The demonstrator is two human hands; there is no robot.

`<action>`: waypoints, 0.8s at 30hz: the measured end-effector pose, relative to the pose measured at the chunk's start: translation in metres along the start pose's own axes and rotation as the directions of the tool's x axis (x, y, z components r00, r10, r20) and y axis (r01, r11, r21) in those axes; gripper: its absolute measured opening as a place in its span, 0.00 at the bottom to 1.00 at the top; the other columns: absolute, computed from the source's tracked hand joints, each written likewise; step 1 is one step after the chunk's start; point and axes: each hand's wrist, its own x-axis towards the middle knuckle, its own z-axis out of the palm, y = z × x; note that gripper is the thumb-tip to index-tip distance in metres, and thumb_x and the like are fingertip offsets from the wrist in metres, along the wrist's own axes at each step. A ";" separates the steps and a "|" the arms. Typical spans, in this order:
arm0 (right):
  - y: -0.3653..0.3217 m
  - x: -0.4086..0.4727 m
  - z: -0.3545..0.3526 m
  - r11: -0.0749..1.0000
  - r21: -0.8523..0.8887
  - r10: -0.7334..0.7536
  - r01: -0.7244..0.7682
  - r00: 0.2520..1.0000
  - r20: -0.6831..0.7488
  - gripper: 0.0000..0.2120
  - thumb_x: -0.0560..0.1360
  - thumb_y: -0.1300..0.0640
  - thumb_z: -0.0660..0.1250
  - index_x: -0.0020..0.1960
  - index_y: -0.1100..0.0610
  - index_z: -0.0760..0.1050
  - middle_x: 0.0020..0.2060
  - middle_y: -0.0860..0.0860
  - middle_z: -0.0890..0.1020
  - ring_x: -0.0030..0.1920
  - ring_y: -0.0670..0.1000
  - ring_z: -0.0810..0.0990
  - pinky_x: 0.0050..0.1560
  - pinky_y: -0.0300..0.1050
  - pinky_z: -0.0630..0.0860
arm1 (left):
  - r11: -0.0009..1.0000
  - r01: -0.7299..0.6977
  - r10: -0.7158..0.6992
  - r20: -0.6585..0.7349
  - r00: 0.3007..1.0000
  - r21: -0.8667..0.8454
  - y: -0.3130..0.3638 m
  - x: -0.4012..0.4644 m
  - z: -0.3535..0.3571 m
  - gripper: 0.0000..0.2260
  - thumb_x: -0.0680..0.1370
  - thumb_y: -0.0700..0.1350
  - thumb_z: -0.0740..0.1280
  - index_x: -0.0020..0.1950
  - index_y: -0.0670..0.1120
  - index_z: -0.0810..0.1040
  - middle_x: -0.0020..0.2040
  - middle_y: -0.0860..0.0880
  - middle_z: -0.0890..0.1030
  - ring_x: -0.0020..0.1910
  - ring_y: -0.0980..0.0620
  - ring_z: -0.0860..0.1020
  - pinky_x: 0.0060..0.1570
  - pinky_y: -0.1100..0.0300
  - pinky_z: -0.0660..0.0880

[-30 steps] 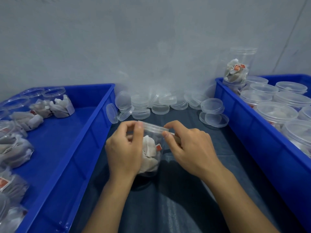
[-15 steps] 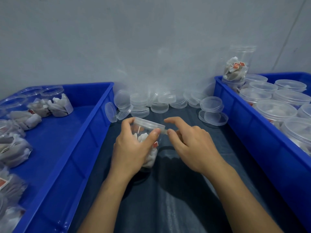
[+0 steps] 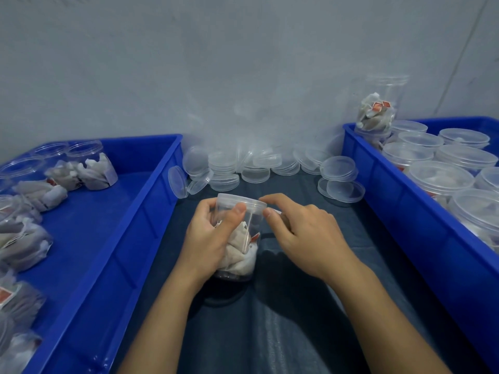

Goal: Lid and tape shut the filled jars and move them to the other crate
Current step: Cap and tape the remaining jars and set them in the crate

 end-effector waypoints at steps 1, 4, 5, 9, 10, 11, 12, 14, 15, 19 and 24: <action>0.000 0.000 0.001 1.000 -0.007 0.004 -0.004 1.000 -0.003 0.17 0.82 0.36 0.48 0.67 0.35 0.67 0.32 0.43 0.76 0.45 0.57 0.81 0.47 0.54 0.74 | 1.000 -0.004 0.004 0.001 1.000 0.008 0.001 0.000 0.000 0.32 0.66 0.70 0.74 0.61 0.50 0.79 0.57 0.50 0.87 0.57 0.53 0.85 0.64 0.43 0.80; 0.000 0.001 0.003 1.000 0.005 0.005 -0.005 1.000 -0.026 0.17 0.82 0.36 0.48 0.65 0.36 0.68 0.31 0.43 0.76 0.44 0.56 0.81 0.46 0.53 0.73 | 0.998 -0.022 0.021 0.017 1.000 0.054 0.003 -0.003 0.000 0.30 0.68 0.70 0.73 0.61 0.51 0.78 0.57 0.52 0.86 0.58 0.53 0.85 0.64 0.42 0.80; -0.001 0.000 0.003 1.000 0.007 0.003 -0.003 0.999 -0.035 0.16 0.82 0.36 0.49 0.65 0.36 0.68 0.32 0.43 0.77 0.44 0.56 0.81 0.46 0.53 0.73 | 0.996 -0.035 0.034 0.021 0.999 0.086 0.003 -0.004 0.000 0.29 0.68 0.71 0.72 0.61 0.52 0.78 0.56 0.54 0.86 0.57 0.54 0.85 0.63 0.42 0.80; -0.002 -0.002 0.005 0.999 -0.036 -0.029 0.025 0.995 -0.095 0.17 0.83 0.37 0.49 0.66 0.38 0.68 0.37 0.45 0.83 0.45 0.58 0.83 0.42 0.52 0.71 | 0.929 -0.118 0.149 -0.063 0.987 0.350 0.008 -0.008 0.002 0.27 0.69 0.74 0.68 0.59 0.58 0.77 0.54 0.58 0.84 0.54 0.58 0.83 0.59 0.46 0.80; -0.004 -0.002 0.005 0.998 -0.056 -0.039 0.032 0.992 -0.116 0.18 0.82 0.37 0.48 0.66 0.39 0.69 0.38 0.46 0.84 0.45 0.59 0.83 0.41 0.52 0.69 | 0.906 -0.130 0.190 -0.113 0.975 0.403 0.010 -0.009 0.002 0.29 0.68 0.74 0.68 0.61 0.59 0.78 0.55 0.59 0.83 0.55 0.59 0.82 0.59 0.48 0.80; -0.005 -0.002 0.006 0.997 -0.073 -0.048 0.038 0.989 -0.137 0.20 0.82 0.36 0.47 0.65 0.40 0.70 0.39 0.46 0.85 0.44 0.60 0.83 0.40 0.51 0.67 | 0.891 -0.142 0.227 -0.152 0.962 0.432 0.011 -0.010 0.002 0.31 0.67 0.75 0.68 0.64 0.58 0.77 0.56 0.59 0.82 0.55 0.60 0.81 0.59 0.50 0.80; -0.007 -0.002 0.007 0.995 -0.085 -0.058 0.045 0.986 -0.155 0.21 0.81 0.36 0.46 0.64 0.41 0.71 0.38 0.47 0.85 0.43 0.61 0.83 0.39 0.51 0.66 | 0.881 -0.149 0.250 -0.173 0.953 0.449 0.012 -0.011 0.004 0.34 0.67 0.75 0.67 0.67 0.58 0.77 0.56 0.60 0.82 0.55 0.60 0.81 0.59 0.51 0.80; -0.012 -0.003 0.008 0.994 -0.094 -0.071 0.054 0.980 -0.184 0.22 0.80 0.36 0.45 0.63 0.42 0.72 0.37 0.48 0.85 0.41 0.62 0.83 0.37 0.51 0.66 | 0.862 -0.150 0.257 -0.162 0.953 0.484 0.013 -0.013 0.008 0.38 0.68 0.76 0.64 0.72 0.56 0.75 0.57 0.62 0.80 0.55 0.61 0.79 0.59 0.53 0.78; -0.014 -0.004 0.009 0.994 -0.097 -0.074 0.056 0.978 -0.194 0.23 0.80 0.36 0.45 0.62 0.43 0.72 0.37 0.49 0.85 0.40 0.62 0.83 0.37 0.51 0.67 | 0.853 -0.146 0.246 -0.139 0.959 0.501 0.013 -0.014 0.011 0.40 0.68 0.77 0.63 0.74 0.56 0.73 0.58 0.62 0.78 0.55 0.61 0.77 0.58 0.53 0.77; -0.016 -0.005 0.008 0.997 -0.045 -0.065 0.060 0.988 -0.137 0.24 0.79 0.37 0.43 0.68 0.41 0.68 0.44 0.48 0.87 0.47 0.62 0.83 0.41 0.54 0.69 | 0.860 -0.137 0.207 -0.091 0.974 0.491 0.006 -0.010 0.013 0.36 0.72 0.77 0.58 0.74 0.58 0.68 0.59 0.59 0.79 0.55 0.57 0.76 0.53 0.54 0.71; -0.012 -0.003 -0.001 0.997 -0.017 -0.076 0.074 0.989 -0.125 0.20 0.80 0.40 0.48 0.69 0.38 0.67 0.37 0.45 0.83 0.42 0.57 0.82 0.42 0.54 0.74 | 0.954 -0.106 0.142 -0.111 0.984 0.281 0.002 -0.004 0.005 0.33 0.71 0.75 0.63 0.70 0.58 0.73 0.62 0.59 0.82 0.64 0.56 0.79 0.65 0.49 0.76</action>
